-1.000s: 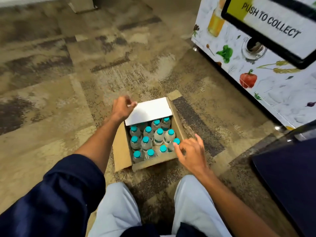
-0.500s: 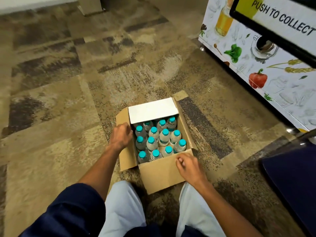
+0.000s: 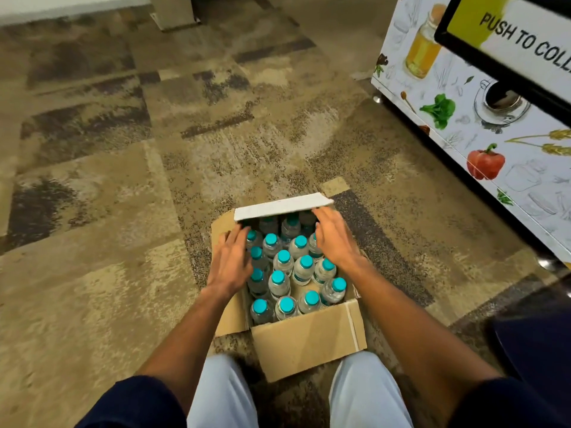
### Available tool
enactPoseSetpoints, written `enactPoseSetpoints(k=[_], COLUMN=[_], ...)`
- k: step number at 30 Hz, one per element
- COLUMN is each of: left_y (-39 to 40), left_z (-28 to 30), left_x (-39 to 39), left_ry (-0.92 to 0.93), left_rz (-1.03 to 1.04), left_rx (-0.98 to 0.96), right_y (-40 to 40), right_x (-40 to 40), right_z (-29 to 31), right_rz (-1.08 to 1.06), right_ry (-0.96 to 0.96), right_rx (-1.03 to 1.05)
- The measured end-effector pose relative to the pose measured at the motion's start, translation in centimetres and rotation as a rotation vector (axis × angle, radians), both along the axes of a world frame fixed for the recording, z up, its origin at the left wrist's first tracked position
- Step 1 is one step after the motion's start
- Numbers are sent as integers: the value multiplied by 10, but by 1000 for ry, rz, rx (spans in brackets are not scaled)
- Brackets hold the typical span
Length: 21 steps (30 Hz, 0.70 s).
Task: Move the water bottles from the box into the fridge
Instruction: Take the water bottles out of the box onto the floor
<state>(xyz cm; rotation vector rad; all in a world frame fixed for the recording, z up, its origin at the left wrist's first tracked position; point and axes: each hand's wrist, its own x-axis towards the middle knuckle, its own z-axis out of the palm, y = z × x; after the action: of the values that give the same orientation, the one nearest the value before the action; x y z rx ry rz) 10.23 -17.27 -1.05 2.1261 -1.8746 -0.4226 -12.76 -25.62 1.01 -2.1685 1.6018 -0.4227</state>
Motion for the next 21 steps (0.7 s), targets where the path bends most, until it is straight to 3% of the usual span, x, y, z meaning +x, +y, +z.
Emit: enactPoseSetpoints(k=[4,13,21], left_y=[-27,-71,-83], left_z=[-1,-26,-21], left_x=[12,38,41], left_ry=[7,15,94], left_rz=[3,-28,-29], left_rx=[10,137,173], right_y=[-29,-72,-75], right_x=[5,8,13], right_z=[-12,-51,-57], right_rz=[42,105,24], right_ry=[79,343,176], right_rx=[-93,85,152])
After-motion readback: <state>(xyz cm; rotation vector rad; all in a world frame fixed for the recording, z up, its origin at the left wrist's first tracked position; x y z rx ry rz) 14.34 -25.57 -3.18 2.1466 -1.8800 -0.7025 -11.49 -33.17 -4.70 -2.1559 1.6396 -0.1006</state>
